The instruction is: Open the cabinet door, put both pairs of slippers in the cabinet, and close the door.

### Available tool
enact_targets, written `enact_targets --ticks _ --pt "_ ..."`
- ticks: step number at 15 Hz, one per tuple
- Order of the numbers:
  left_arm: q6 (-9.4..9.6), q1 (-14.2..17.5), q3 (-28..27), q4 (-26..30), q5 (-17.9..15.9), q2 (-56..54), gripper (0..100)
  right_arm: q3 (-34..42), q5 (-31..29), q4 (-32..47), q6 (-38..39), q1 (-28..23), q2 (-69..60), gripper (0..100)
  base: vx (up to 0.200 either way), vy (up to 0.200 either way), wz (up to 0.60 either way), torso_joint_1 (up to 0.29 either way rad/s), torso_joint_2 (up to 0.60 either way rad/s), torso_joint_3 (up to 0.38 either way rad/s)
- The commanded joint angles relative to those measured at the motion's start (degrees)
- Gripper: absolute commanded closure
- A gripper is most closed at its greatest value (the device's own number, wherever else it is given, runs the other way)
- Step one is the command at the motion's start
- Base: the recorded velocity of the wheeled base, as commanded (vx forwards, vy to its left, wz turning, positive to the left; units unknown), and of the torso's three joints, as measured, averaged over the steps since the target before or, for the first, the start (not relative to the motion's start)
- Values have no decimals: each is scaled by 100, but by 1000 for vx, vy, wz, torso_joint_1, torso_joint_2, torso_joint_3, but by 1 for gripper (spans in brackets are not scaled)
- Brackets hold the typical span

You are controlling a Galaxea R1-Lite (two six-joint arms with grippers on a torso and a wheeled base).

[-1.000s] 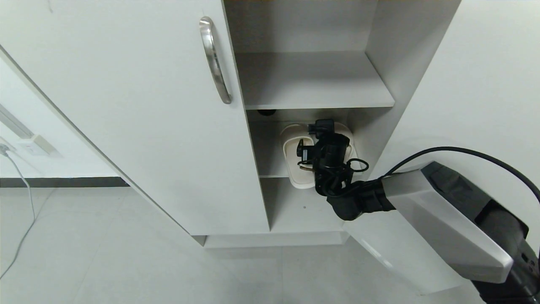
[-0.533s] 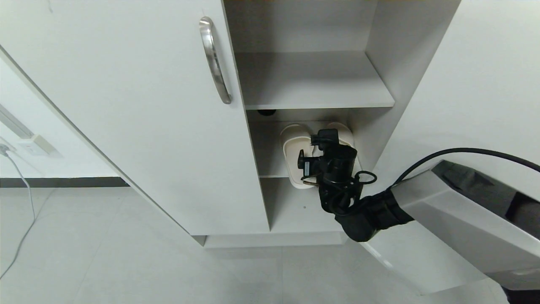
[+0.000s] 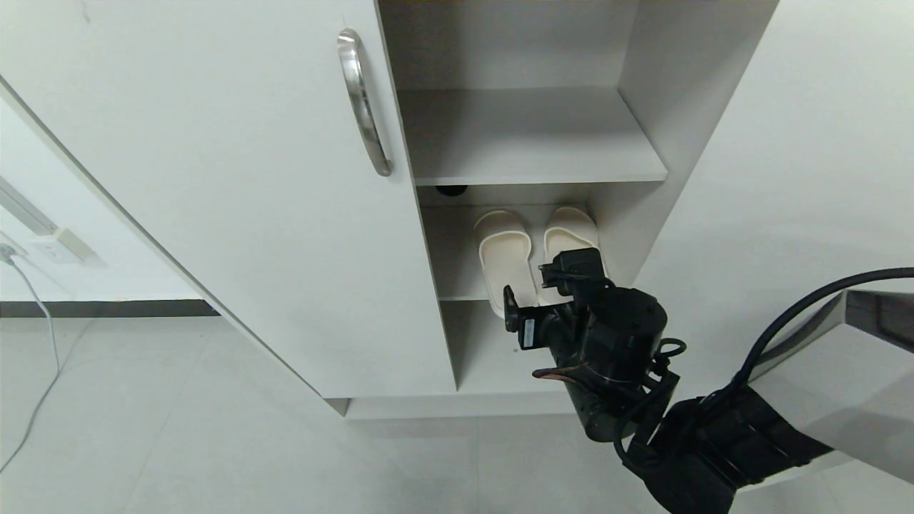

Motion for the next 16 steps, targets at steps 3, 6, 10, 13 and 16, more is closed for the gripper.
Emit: enact_targets --ticks 3,6,10,13,16 --pt "0 0 0 -2 -1 9 100 416 -2 -149 -8 166 -241 0 -200 0 0 2 2 -1" --pt "0 0 0 -2 -1 9 100 469 -2 -149 -8 183 -267 0 -67 0 0 2 2 1" --pt "-26 0 0 -2 17 9 100 504 -2 -158 -8 245 -329 0 0 0 0 0 0 0" --pt "-26 0 0 -2 17 9 100 565 -2 -158 -8 280 -372 0 0 0 0 0 0 0" --pt "-18 0 0 -2 -1 0 100 592 -2 -149 -8 306 -364 0 0 0 0 0 0 0"
